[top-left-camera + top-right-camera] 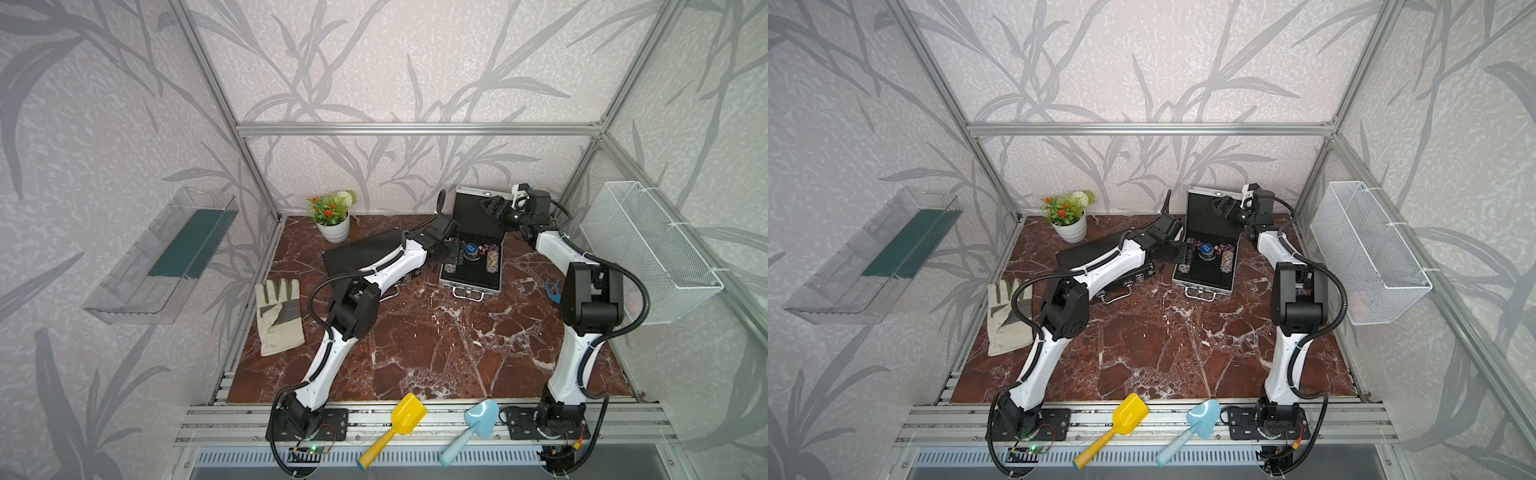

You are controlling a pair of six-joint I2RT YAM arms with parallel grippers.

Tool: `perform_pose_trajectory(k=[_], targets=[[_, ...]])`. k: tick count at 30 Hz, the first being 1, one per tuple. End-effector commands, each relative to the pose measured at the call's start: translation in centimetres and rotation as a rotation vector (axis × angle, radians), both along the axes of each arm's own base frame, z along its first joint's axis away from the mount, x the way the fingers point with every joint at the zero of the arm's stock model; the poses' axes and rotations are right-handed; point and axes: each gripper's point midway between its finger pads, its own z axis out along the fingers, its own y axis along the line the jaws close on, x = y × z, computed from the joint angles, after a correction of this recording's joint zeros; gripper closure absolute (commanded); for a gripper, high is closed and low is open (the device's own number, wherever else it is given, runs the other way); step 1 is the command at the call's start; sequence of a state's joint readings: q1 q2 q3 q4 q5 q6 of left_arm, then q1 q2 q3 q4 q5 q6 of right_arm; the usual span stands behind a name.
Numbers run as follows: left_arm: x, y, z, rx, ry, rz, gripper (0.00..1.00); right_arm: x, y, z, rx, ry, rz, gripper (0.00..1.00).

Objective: Open the poker set cases
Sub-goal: Open the case lid on the poker set case, then move the poker set case to the center of the board.

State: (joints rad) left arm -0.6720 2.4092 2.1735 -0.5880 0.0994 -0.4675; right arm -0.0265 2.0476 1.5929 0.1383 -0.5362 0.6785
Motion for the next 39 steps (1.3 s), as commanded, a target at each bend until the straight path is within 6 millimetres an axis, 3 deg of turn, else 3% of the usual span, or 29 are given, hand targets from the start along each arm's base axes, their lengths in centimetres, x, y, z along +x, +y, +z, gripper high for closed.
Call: perform_pose_trajectory(k=[1, 10, 15, 20, 36, 39], targets=[[-0.5, 1.8, -2.7, 0.087, 0.075, 0.024, 0.25, 0.7, -1.1, 0.6, -0.025, -0.049, -0.012, 0.08], [-2.0, 1.9, -4.7, 0.072, 0.105, -0.020, 0.52, 0.2, -1.9, -0.6, -0.027, -0.012, -0.021, 0.08], [-3.2, 1.9, -5.1, 0.031, 0.117, -0.020, 0.52, 0.3, -2.3, -1.0, -0.030, 0.003, -0.036, 0.08], [-3.7, 1.7, -3.7, -0.018, 0.089, -0.026, 0.51, 0.4, -2.6, -1.5, -0.059, -0.001, -0.033, 0.08], [-4.1, 0.2, -7.7, 0.082, 0.194, -0.057, 0.62, -0.2, -3.6, -1.6, -0.062, 0.015, -0.054, 0.08], [-4.5, 0.1, -8.3, 0.091, 0.220, -0.065, 0.72, -0.4, -3.7, -1.5, -0.066, 0.015, -0.056, 0.08]])
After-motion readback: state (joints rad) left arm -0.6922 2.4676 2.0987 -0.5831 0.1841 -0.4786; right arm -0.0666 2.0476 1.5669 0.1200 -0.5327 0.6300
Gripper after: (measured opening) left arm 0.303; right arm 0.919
